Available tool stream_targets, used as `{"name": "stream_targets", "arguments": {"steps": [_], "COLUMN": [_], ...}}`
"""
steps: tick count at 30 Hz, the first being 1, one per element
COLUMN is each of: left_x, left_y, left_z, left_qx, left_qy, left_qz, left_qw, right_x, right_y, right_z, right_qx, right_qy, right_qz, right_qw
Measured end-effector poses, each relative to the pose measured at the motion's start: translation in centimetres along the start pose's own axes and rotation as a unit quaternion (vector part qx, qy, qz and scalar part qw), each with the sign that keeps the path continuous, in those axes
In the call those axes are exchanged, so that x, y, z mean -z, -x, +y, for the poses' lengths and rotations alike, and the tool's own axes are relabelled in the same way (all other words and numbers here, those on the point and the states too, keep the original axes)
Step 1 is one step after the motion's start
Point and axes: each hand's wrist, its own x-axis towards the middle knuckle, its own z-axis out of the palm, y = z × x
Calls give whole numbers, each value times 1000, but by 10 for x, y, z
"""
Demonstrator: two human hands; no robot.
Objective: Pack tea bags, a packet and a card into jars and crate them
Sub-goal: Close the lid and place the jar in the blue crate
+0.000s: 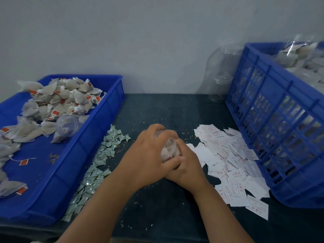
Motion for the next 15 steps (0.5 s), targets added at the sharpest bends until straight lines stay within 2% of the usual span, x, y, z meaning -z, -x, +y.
{"name": "stream_targets", "arguments": {"steps": [3, 6, 9, 12, 15], "left_x": [-9, -11, 0, 14, 23], "left_y": [0, -3, -8, -11, -13], "left_z": [11, 15, 14, 7, -5], "left_qx": [41, 64, 14, -50, -92], "left_qy": [-74, -97, -72, -14, 63], "left_qz": [-4, -28, -49, -69, -109], "left_qw": [996, 993, 996, 996, 988], "right_x": [-2, -2, -2, 2, 5], "right_y": [2, 2, 0, -2, -3], "right_z": [2, 2, 3, 8, 9], "right_qx": [-2, -15, -40, -64, -48], "right_qy": [2, -6, -14, -100, -162], "right_qz": [1, -2, -7, -64, -115], "right_qw": [1000, 1000, 999, 991, 979]}}
